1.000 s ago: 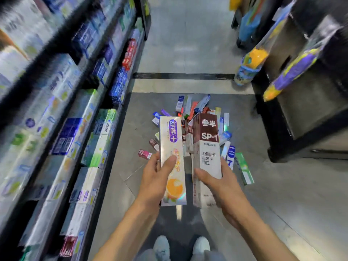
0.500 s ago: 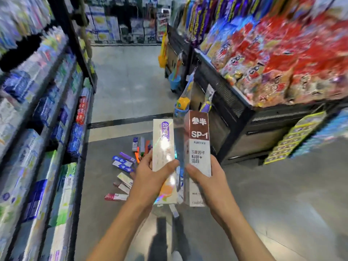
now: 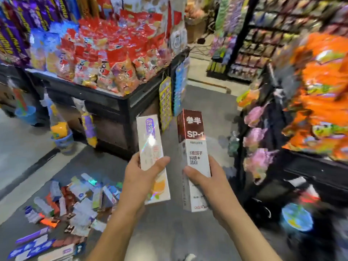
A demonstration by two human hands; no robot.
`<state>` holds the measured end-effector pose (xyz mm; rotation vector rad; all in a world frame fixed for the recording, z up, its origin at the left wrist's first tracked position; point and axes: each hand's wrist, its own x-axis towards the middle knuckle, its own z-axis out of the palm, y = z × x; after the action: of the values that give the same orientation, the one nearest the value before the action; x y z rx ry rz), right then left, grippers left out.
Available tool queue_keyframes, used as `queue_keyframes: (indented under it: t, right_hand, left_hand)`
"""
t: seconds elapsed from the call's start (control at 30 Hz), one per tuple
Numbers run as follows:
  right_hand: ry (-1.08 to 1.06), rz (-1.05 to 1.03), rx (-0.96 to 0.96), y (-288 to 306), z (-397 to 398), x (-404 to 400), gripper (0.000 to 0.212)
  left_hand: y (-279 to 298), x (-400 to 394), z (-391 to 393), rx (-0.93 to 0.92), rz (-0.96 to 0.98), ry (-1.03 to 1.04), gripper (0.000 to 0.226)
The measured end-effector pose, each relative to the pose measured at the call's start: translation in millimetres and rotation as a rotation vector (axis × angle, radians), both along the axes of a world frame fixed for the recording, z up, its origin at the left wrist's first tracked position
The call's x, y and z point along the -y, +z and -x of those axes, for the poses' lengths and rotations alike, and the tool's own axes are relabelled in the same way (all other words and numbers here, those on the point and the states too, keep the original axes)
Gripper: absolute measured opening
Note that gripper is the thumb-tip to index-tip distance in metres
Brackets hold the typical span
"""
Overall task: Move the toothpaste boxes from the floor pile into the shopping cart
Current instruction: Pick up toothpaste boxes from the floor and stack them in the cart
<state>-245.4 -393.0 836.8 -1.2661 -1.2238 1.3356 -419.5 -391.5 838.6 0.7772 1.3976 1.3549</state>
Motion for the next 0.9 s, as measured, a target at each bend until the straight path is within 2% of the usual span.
queue_keyframes:
  t: [0.17,0.3,0.43,0.5,0.63,0.77,0.9]
  right_hand:
    - [-0.4,-0.008,-0.014,-3.4,-127.5,65.1,0.053]
    - [-0.691,-0.019,0.002,-5.9,-231.8,132.4,0.058]
    - [-0.903,-0.049,-0.006,-5.4,-333.9,209.6,0.057]
    - [-0.997,-0.056,-0.013,-5.6,-381.7,250.0,0.056]
    - [-1.16,-0.049,0.025,-6.4,-462.6,323.4,0.056]
    - [-1.293,-0.016,-0.025,-15.8,-521.9,374.5,0.056]
    - [-1.4,0.009,-0.039,-29.0,-581.6,395.1,0.06]
  left_hand:
    - [-1.9,0.9,-125.7,-0.021,-0.019,-0.366,0.035]
    - [-1.5,28.4,-246.8,-0.043,-0.03,-0.665,0.058]
    - [-3.6,74.4,-382.2,-0.038,-0.052,-0.94,0.064]
    - [-6.8,102.8,-446.6,-0.039,-0.049,-1.04,0.067]
    - [-15.7,157.4,-555.9,0.006,-0.031,-1.229,0.047]
    - [-19.7,195.7,-640.7,0.011,-0.013,-1.367,0.049]
    - [-30.5,204.4,-716.0,-0.067,-0.019,-1.47,0.066]
